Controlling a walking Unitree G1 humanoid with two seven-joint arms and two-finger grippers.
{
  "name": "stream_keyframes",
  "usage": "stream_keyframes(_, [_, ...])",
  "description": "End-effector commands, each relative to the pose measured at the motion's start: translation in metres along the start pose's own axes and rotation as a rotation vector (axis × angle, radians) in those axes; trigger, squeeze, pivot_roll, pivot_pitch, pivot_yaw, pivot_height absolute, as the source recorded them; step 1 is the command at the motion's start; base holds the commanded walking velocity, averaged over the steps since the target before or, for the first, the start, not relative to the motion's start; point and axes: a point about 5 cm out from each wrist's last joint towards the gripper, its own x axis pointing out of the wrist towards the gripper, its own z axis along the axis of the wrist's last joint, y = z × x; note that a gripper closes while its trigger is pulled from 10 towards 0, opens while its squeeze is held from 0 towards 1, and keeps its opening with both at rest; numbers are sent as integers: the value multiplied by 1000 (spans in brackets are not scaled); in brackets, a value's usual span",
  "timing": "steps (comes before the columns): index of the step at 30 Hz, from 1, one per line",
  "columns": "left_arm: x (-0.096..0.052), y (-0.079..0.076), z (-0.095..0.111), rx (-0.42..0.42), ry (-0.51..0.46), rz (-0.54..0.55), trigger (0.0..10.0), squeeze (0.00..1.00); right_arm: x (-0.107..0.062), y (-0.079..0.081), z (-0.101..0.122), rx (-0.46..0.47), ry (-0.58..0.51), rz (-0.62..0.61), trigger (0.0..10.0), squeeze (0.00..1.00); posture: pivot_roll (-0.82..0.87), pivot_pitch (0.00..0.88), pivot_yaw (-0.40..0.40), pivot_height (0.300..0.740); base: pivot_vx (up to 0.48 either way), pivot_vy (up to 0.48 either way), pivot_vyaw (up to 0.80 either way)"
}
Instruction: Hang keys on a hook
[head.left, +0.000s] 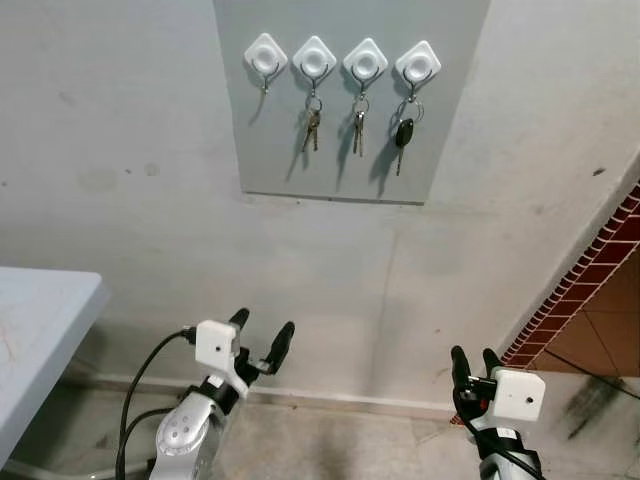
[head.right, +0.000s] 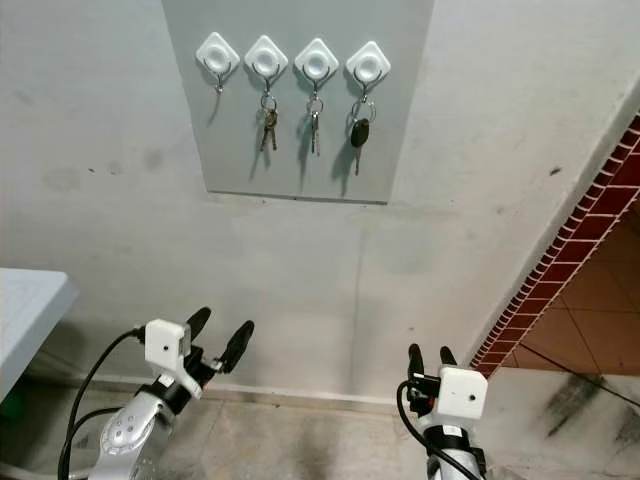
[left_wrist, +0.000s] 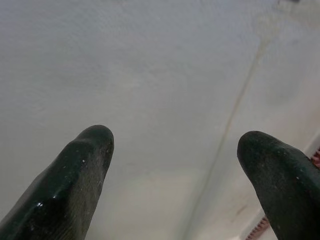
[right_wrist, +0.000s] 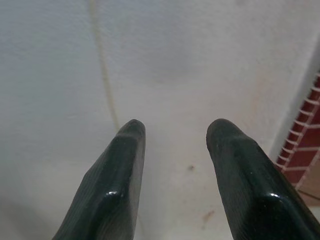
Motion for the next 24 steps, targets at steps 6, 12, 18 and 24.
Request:
stream_keyframes(6, [-7,0,8,37,-37,15,10000,0,9,7,3,0,-2,55,10000,0,-34,0,-46,740,0,0,0])
stream_keyframes(12, [-14,6,5,47,-17,98,10000,0,13,8,3,-2,0,70,10000,0,-15,0,-57,740,0,0,0])
stream_keyframes(18, [-8,-3,12,37,-7,80,10000,0,17,13,4,8,-2,90,10000,0,-5,0,-57,740,0,0,0])
stream_keyframes(24, [-7,-1,13,43,-13,92,10000,0,20,16,5,13,-6,103,10000,0,2,0,-61,740,0,0,0])
